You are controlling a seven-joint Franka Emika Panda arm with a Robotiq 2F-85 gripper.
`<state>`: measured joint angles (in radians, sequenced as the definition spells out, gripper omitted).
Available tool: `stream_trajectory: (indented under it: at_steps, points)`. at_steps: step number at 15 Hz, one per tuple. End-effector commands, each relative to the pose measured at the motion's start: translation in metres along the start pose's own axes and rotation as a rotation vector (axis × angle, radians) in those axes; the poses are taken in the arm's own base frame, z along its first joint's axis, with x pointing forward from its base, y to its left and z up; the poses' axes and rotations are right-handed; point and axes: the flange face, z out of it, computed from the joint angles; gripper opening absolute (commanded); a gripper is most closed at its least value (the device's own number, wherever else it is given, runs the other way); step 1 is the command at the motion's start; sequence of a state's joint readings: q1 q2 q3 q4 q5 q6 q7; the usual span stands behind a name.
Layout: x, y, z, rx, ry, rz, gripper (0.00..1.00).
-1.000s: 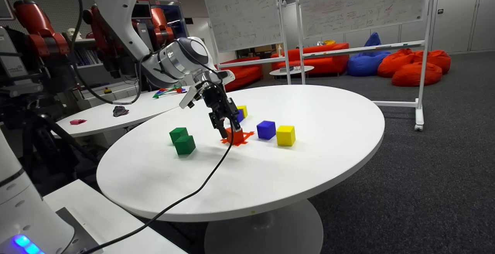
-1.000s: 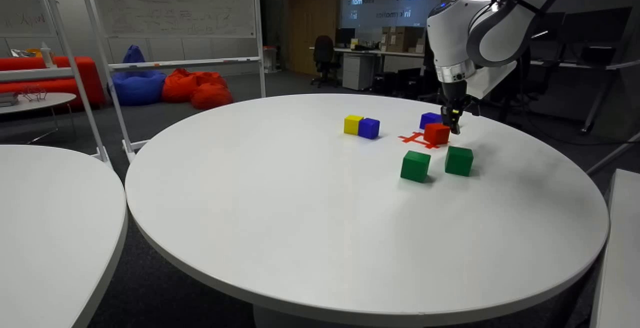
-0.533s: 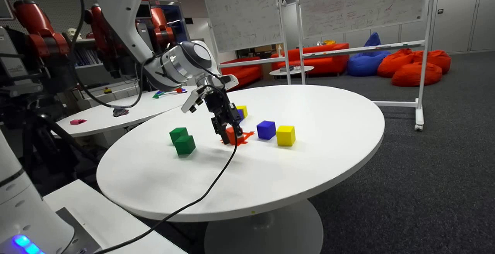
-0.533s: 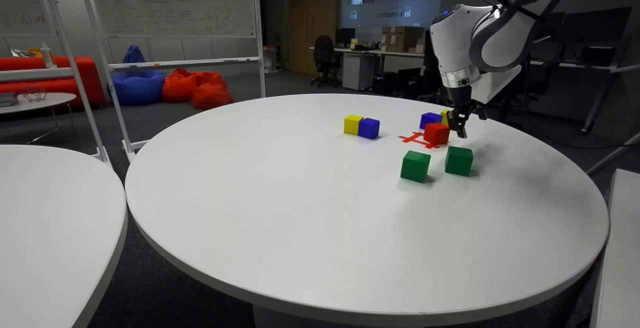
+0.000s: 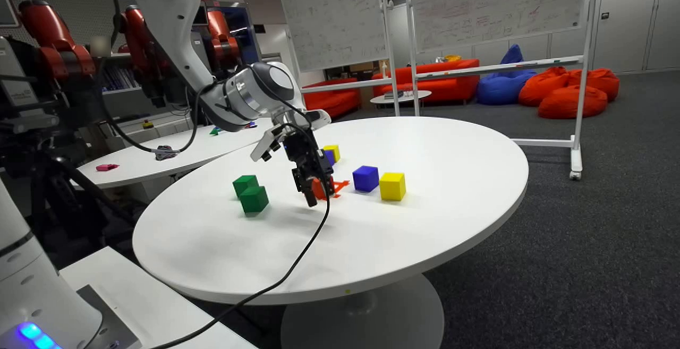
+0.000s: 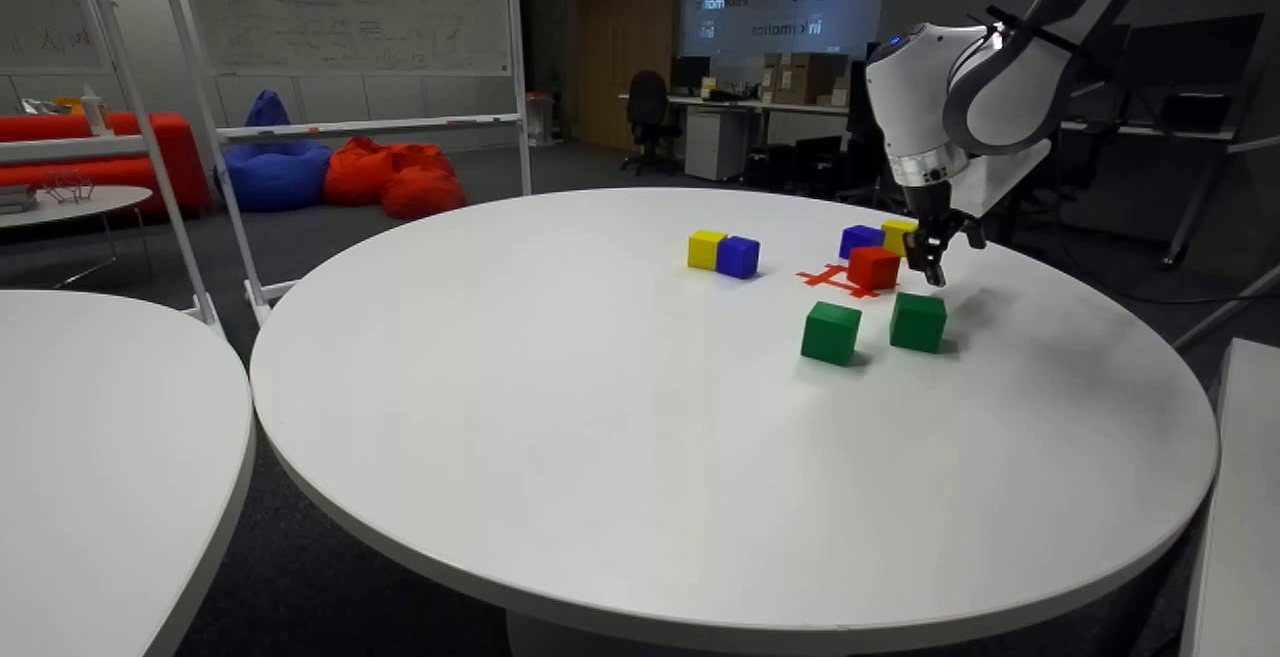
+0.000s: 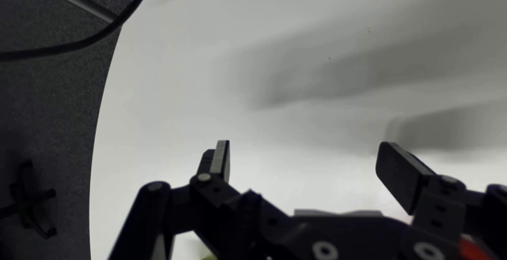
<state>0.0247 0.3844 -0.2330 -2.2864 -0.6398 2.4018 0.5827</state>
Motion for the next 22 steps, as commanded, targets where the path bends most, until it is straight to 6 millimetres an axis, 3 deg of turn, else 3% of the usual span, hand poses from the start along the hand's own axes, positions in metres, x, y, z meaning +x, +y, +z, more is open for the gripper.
stream_trajectory:
  at_steps: [1, 8, 22]
  points:
    - [0.000, 0.000, 0.000, 0.000, -0.001, 0.000, 1.00]
    - [0.008, -0.001, -0.006, -0.002, 0.015, -0.010, 1.00]
    - [0.041, -0.012, -0.040, -0.002, 0.096, -0.043, 1.00]
